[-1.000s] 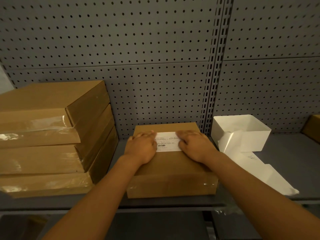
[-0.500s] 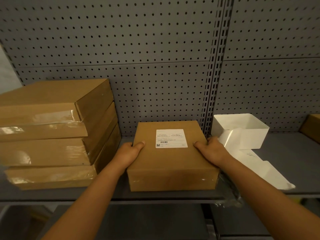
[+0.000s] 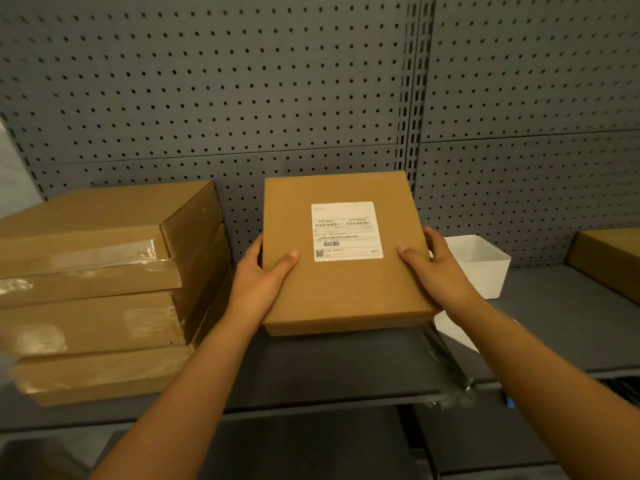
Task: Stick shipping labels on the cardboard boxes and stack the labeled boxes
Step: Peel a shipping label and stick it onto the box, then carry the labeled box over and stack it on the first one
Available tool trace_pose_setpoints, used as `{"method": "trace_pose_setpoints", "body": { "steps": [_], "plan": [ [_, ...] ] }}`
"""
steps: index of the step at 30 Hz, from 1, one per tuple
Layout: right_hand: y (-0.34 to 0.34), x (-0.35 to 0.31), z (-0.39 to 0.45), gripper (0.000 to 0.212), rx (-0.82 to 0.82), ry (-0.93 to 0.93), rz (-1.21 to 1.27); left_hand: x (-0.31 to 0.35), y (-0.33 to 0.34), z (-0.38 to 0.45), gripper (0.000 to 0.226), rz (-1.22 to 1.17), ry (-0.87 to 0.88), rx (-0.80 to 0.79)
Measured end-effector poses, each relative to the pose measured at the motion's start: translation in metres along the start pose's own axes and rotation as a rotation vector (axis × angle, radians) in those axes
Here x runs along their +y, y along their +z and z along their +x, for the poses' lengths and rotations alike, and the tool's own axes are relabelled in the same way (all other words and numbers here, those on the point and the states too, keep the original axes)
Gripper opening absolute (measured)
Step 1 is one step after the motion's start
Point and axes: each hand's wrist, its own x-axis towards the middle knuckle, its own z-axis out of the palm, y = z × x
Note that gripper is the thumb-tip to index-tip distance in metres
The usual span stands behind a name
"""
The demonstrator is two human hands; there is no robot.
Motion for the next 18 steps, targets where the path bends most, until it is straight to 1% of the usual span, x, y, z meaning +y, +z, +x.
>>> {"method": "trace_pose_setpoints", "body": {
  "steps": [5,9,14,18],
  "plan": [
    [-0.016,-0.023,0.004,0.058,0.072,-0.111,0.08,0.026,-0.001,0.01,0.053,-0.052,0.13,-0.018],
    [-0.032,-0.028,0.005,0.056,0.123,-0.175,0.158,0.037,0.012,0.011,0.058,-0.089,0.182,-0.006],
    [-0.067,-0.021,0.016,0.056,0.136,-0.197,0.253,0.052,0.048,0.008,0.057,-0.107,0.229,0.001],
    [-0.107,-0.004,0.031,0.056,0.125,-0.201,0.3,0.066,0.092,0.004,0.054,-0.088,0.257,-0.001]
  ]
}}
